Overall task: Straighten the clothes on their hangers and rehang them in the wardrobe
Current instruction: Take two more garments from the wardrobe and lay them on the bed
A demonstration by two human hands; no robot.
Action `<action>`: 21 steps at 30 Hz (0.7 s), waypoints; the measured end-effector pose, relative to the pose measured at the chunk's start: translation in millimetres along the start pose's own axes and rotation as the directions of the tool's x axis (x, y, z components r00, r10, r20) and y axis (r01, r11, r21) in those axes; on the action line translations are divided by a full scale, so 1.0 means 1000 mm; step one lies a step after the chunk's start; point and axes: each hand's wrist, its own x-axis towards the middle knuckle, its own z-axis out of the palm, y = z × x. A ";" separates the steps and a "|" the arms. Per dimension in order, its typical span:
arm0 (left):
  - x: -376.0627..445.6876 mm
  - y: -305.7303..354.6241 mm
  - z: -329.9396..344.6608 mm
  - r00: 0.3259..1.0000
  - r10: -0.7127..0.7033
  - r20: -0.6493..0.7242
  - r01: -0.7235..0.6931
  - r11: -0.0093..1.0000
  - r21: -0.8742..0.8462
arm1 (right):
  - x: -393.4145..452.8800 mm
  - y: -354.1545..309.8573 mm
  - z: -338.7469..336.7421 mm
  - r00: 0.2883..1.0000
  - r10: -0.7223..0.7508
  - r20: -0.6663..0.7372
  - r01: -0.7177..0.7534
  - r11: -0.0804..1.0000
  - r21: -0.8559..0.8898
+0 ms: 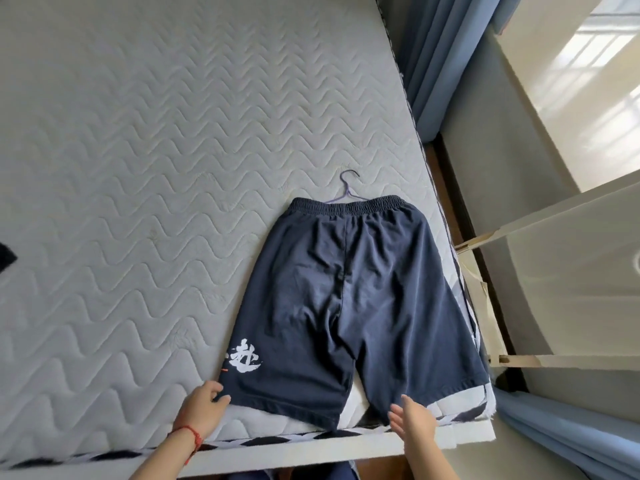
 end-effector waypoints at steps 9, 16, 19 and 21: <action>-0.074 -0.043 -0.068 0.998 0.064 -0.010 -0.065 0.964 -0.258 | -0.083 -0.035 0.026 0.941 -0.189 0.281 0.260 0.936 -0.239; -0.079 -0.145 -0.104 0.998 0.017 -0.053 -0.036 0.925 -0.377 | -0.144 -0.001 0.055 0.895 -0.277 0.350 0.395 0.856 -0.333; -0.084 -0.209 -0.125 0.999 0.003 -0.049 -0.027 0.869 -0.494 | -0.178 0.038 0.081 0.879 -0.295 0.375 0.431 0.826 -0.363; -0.090 -0.256 -0.142 0.998 -0.043 -0.053 0.004 0.817 -0.576 | -0.205 0.072 0.104 0.863 -0.303 0.403 0.464 0.791 -0.399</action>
